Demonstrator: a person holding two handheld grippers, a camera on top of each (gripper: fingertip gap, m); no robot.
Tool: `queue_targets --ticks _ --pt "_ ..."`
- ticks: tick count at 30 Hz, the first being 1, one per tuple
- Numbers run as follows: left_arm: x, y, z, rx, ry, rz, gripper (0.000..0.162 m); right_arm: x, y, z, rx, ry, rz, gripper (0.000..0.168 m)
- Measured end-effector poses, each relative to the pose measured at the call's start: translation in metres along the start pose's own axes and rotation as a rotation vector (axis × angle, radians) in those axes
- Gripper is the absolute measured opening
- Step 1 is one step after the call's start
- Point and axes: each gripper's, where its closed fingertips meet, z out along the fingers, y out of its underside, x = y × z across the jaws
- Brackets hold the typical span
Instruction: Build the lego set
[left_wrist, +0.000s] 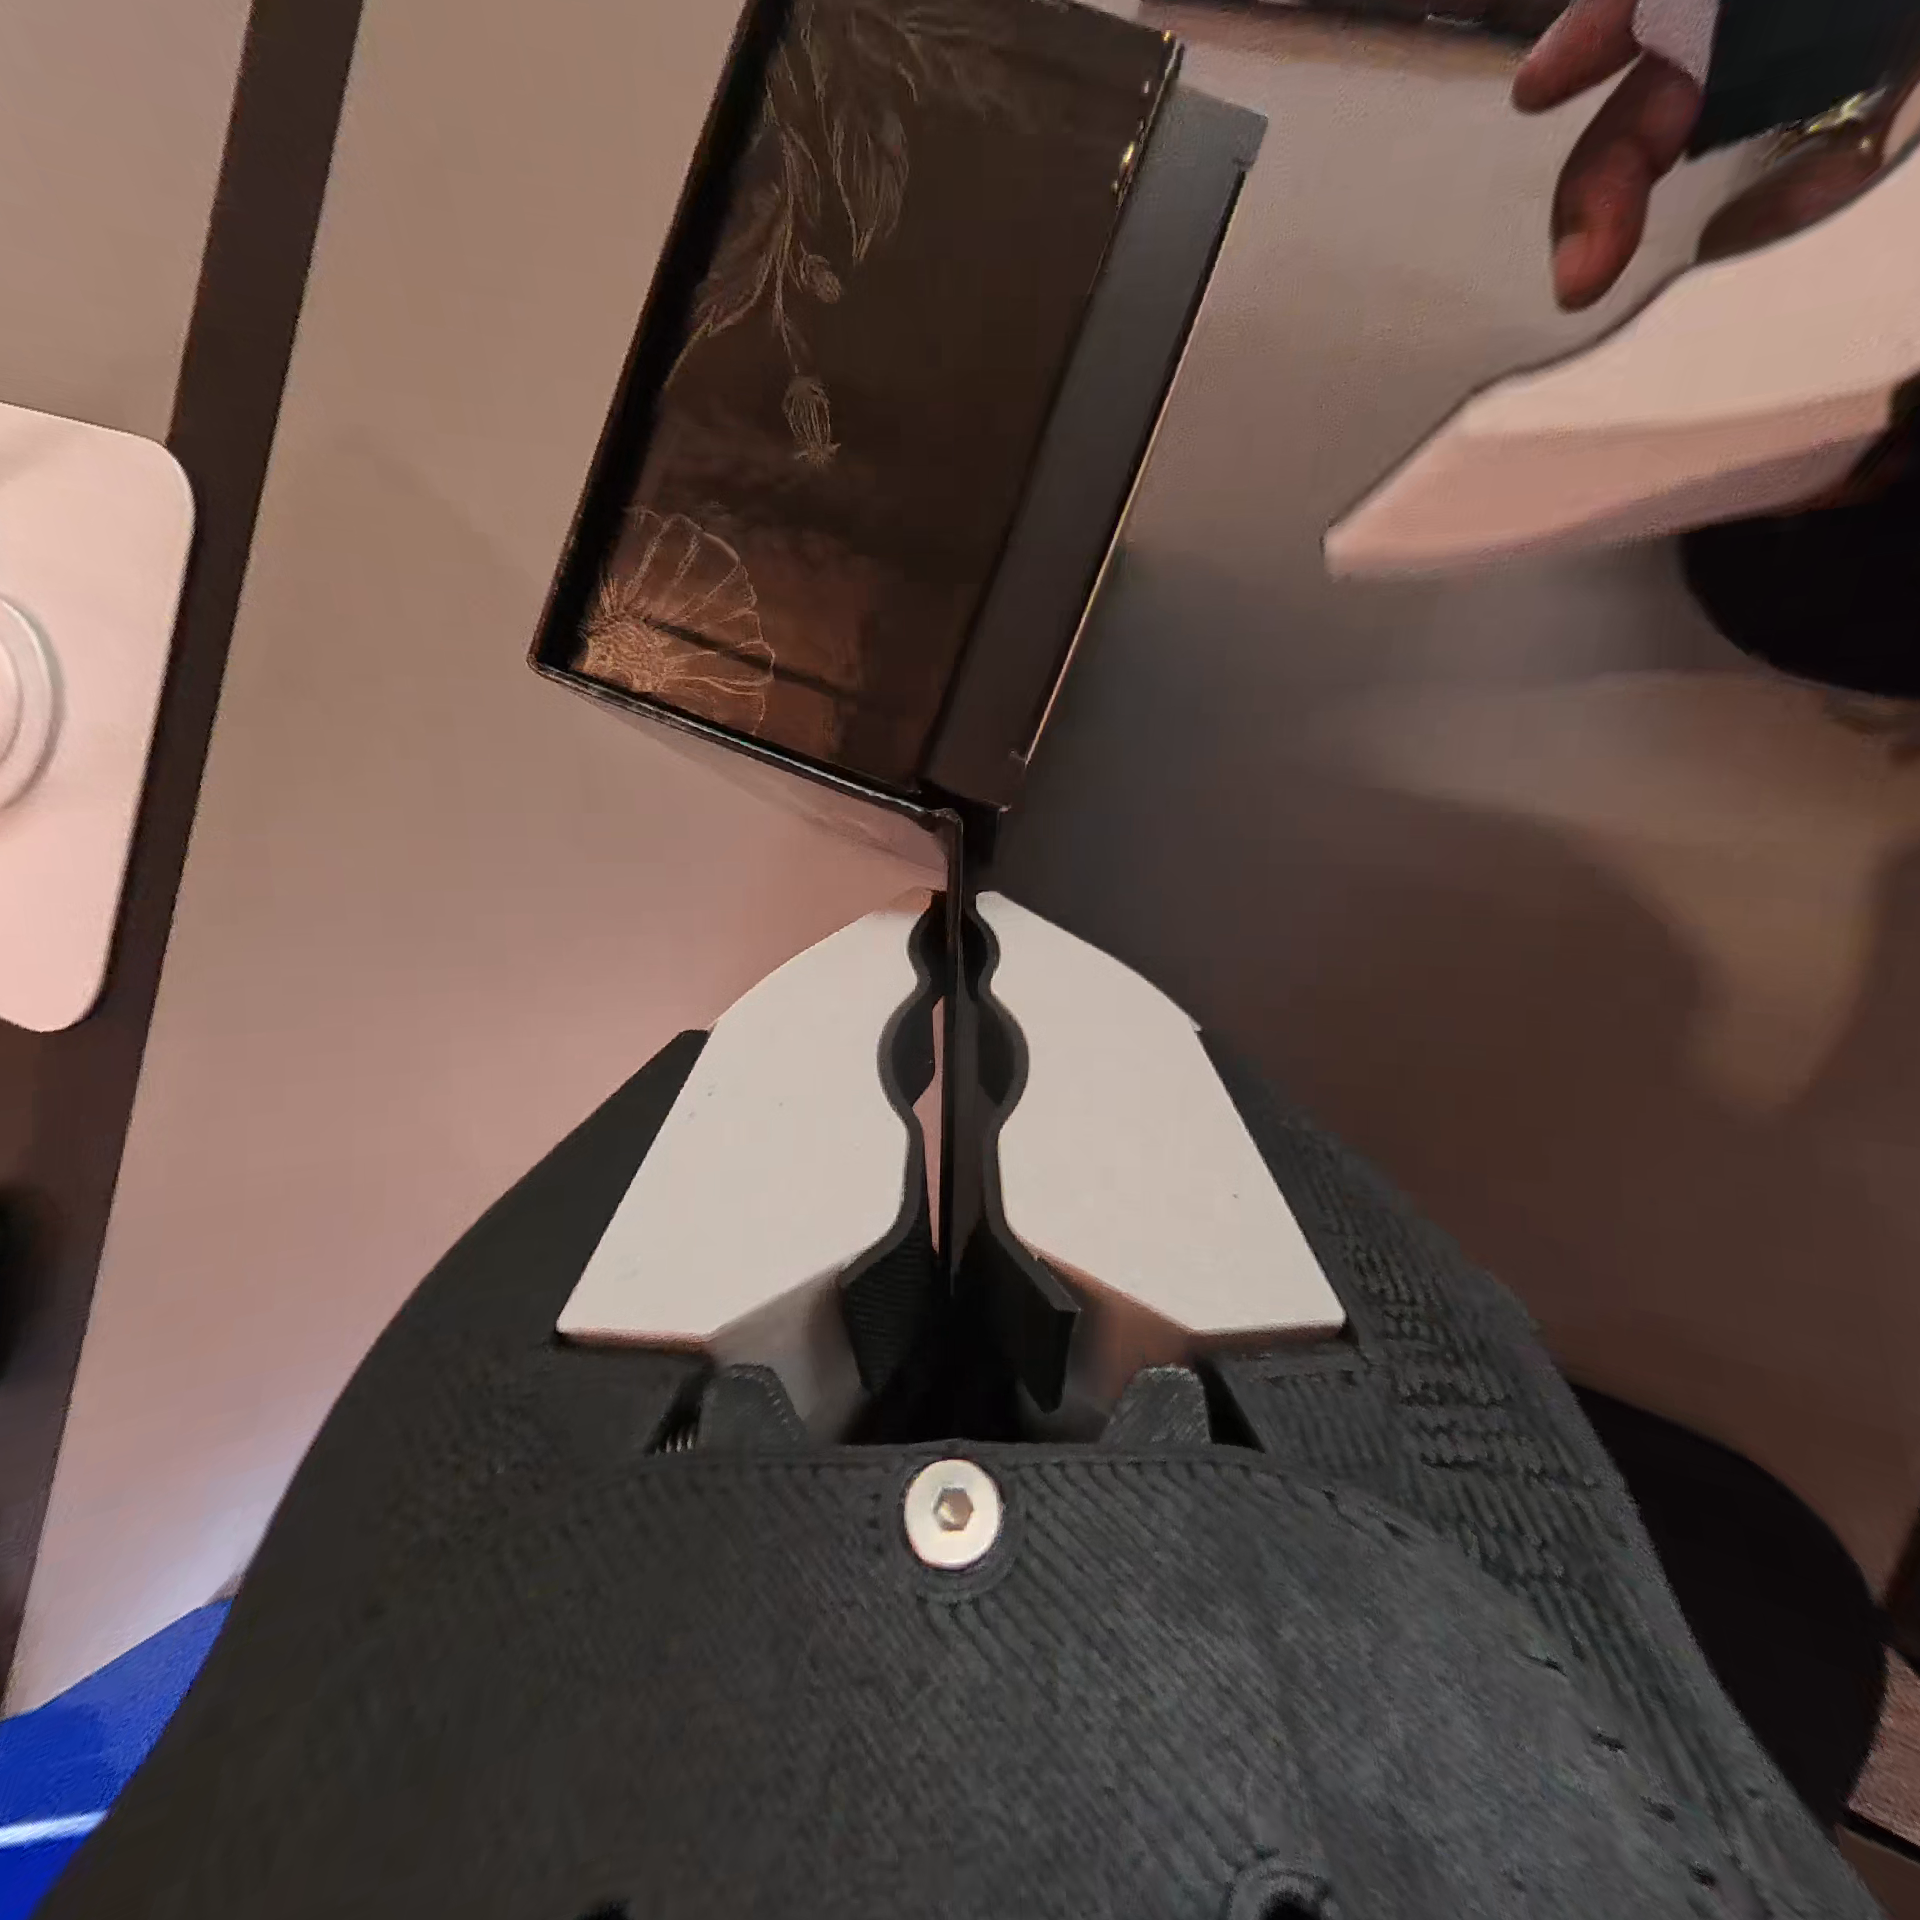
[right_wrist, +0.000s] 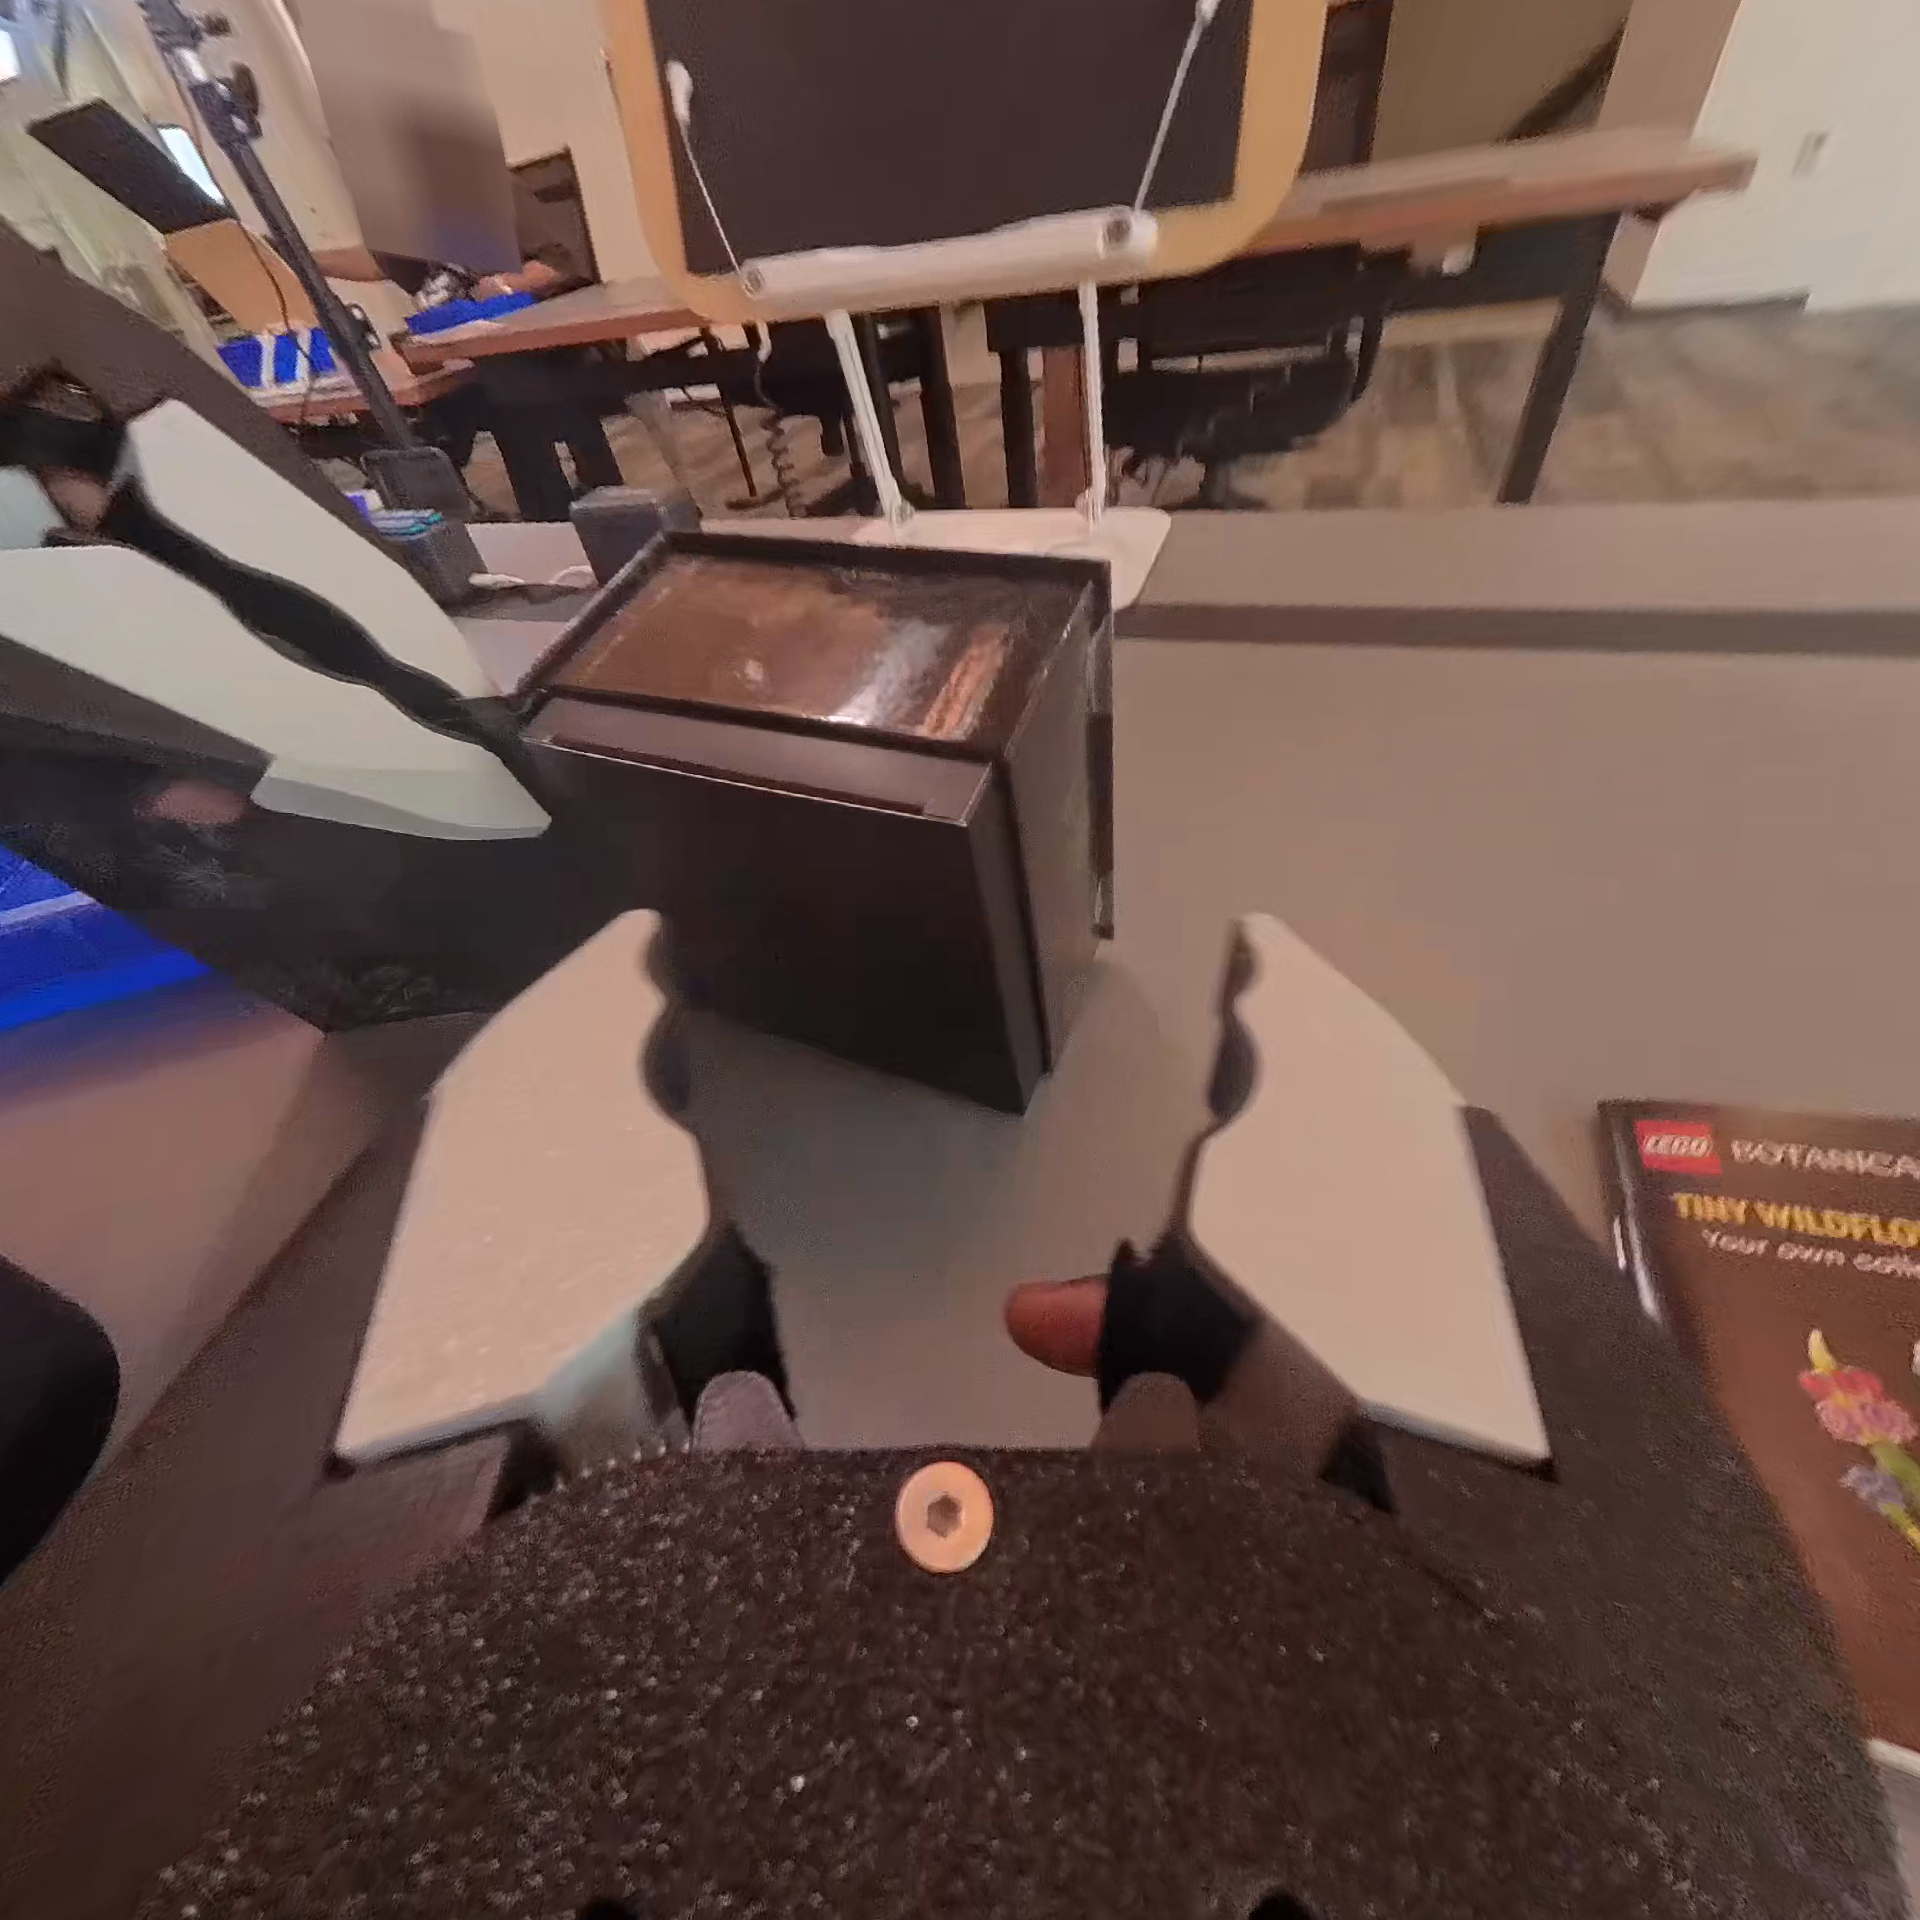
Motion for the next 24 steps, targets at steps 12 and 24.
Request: queue_targets --ticks 12,24 --pt "0.026 -0.015 0.003 -0.041 0.059 0.051 0.002 -0.018 -0.005 0.009 0.137 0.185 -0.102 0.116" --pt "0.033 -0.022 0.003 -0.027 0.118 0.014 0.002 -0.011 -0.003 0.017 0.099 0.212 -0.136 0.109"
